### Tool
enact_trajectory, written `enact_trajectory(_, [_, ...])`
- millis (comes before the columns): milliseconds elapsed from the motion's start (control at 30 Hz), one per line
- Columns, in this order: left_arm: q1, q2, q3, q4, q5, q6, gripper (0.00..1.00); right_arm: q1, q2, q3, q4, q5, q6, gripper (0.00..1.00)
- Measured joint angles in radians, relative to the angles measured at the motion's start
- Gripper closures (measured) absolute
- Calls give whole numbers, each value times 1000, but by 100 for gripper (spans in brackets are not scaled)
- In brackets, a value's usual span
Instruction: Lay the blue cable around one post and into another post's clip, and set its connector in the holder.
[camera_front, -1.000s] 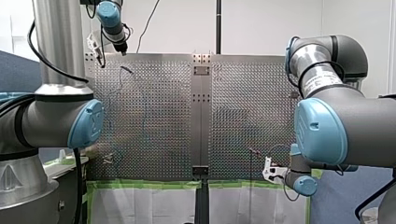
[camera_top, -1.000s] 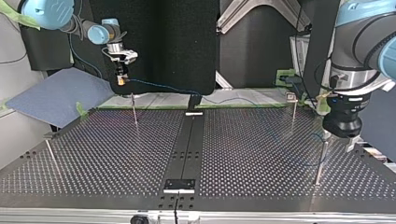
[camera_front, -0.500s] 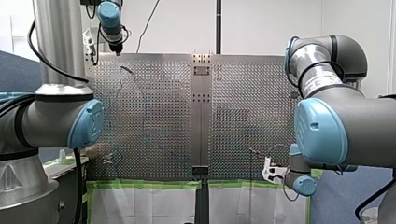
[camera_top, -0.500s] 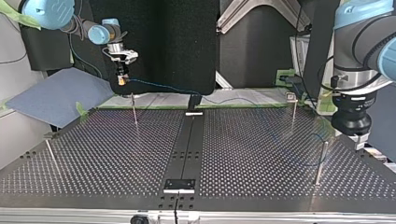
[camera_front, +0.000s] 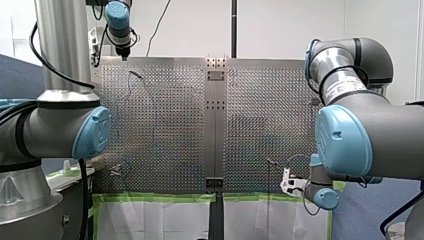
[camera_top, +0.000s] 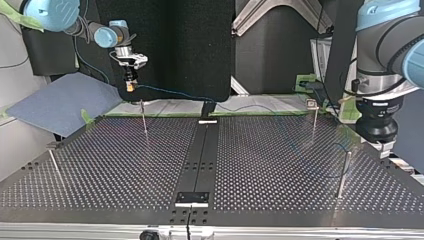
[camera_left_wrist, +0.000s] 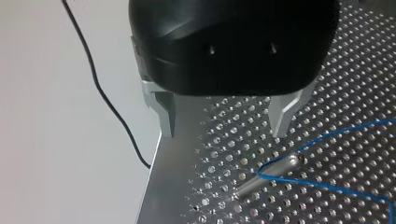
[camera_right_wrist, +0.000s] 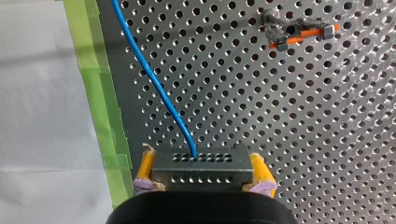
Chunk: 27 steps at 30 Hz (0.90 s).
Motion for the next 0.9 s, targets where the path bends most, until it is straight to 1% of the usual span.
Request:
enact_trajectory(133, [-1, 0, 0, -3, -2, 36, 0, 0, 0, 0, 0, 0, 0, 100])
enact_trajectory(233, [-2, 0, 0, -5, -3, 50, 0, 0, 0, -1, 0, 0, 0, 100])
enact_trajectory(400, [-4, 0, 0, -8, -3, 56, 0, 0, 0, 0, 0, 0, 0, 100])
enact_trajectory(900, [-12, 1, 0, -10, -3, 55, 0, 0, 0, 0, 3, 1, 0, 100])
